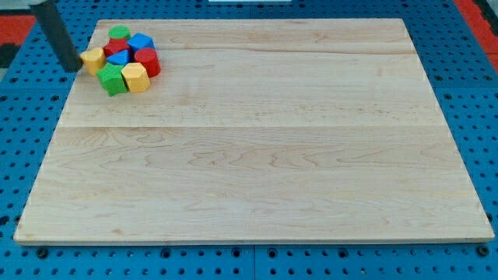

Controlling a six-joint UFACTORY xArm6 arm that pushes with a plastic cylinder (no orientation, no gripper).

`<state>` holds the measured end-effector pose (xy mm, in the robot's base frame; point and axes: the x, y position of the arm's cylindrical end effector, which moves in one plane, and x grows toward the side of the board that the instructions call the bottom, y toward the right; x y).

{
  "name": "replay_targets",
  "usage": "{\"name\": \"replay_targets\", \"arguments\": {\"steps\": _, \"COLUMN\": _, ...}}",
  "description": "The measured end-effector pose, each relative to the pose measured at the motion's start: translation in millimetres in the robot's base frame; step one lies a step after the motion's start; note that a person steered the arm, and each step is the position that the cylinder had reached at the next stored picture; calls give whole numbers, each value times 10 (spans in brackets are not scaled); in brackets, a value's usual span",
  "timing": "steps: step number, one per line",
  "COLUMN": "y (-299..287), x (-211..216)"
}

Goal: Separate the blue cube red circle from group of blocks

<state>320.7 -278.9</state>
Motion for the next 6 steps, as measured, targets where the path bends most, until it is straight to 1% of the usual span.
{"name": "replay_targets", "arguments": {"steps": 1, "y": 326, "x": 0}}
{"name": "replay_targets", "arguments": {"steps": 2, "y": 23, "x": 16}}
{"name": "replay_targets", "arguments": {"steps": 3, "y": -112, "x": -171}}
{"name": "replay_targets", "arguments": {"steps": 5, "y": 169, "x": -725}}
{"name": "replay_targets", "arguments": {"steps": 6, "y": 632, "x": -943}}
